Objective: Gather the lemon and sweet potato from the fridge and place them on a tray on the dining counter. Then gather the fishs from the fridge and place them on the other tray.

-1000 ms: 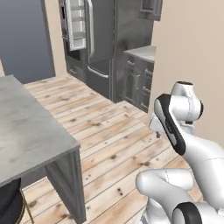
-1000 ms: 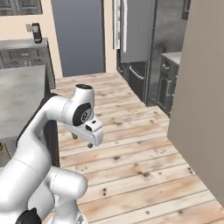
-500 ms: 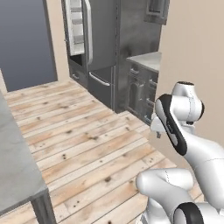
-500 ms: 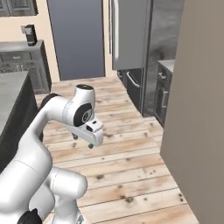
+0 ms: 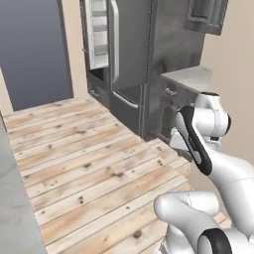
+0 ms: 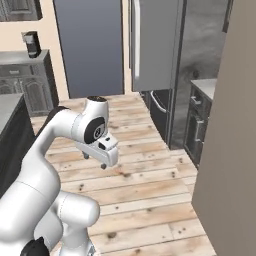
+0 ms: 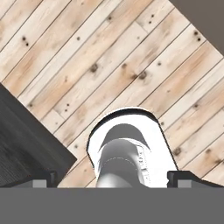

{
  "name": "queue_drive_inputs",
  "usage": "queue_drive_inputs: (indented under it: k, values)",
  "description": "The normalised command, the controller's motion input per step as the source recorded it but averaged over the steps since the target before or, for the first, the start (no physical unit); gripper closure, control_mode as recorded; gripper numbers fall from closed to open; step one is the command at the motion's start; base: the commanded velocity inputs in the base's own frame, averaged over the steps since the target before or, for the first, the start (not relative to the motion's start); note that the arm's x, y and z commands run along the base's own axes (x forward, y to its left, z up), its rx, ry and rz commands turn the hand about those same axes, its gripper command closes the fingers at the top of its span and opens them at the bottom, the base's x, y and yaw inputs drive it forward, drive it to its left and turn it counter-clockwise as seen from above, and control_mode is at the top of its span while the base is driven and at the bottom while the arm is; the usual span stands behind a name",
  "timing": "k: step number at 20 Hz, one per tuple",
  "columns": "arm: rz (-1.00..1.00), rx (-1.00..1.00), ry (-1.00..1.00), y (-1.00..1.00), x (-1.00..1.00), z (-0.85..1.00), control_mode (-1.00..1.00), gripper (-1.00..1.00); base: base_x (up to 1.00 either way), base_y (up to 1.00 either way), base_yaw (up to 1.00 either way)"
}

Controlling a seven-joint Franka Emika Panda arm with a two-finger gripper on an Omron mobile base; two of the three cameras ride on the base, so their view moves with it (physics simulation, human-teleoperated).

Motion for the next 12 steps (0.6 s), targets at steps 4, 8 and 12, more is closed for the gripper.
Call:
queue_drive_inputs:
  k: [4, 8, 12]
  values:
    - [0.00, 0.00, 0.00, 0.00, 0.00, 0.00, 1.00, -1.00, 1.00, 0.00, 0.21]
    - [0.00, 0.00, 0.00, 0.00, 0.00, 0.00, 1.00, -1.00, 1.00, 0.00, 0.18]
    - [0.00, 0.00, 0.00, 0.00, 0.00, 0.00, 1.00, -1.00, 1.00, 0.00, 0.17]
